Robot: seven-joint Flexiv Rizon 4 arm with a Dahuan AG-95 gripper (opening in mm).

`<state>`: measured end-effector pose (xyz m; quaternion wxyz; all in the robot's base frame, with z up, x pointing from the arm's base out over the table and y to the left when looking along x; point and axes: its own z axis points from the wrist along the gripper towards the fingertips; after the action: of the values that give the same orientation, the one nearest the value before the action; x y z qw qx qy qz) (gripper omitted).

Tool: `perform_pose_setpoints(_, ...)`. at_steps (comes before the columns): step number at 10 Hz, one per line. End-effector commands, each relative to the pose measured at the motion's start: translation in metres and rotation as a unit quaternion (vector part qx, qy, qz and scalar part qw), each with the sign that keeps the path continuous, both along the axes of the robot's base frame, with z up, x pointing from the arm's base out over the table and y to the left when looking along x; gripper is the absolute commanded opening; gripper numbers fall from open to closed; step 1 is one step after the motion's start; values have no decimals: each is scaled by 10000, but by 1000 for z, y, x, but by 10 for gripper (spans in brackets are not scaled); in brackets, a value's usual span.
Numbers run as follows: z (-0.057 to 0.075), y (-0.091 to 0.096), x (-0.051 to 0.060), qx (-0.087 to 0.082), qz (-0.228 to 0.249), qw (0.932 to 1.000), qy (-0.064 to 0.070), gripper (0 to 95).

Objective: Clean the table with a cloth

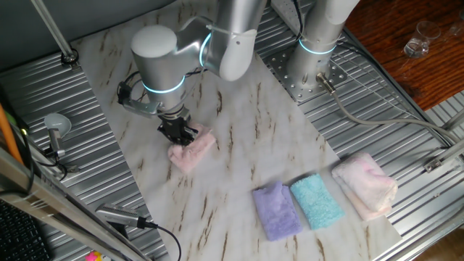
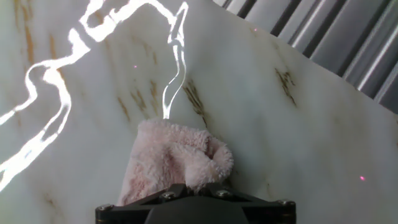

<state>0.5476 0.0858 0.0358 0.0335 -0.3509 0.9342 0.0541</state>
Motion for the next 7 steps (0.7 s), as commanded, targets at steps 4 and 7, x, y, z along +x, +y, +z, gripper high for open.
perform_pose_setpoints(4,2,-16,-7,-88,59,9999,-14,0)
perform_pose_setpoints(7,-1,-15,-7,-50,34,10000,-20,0)
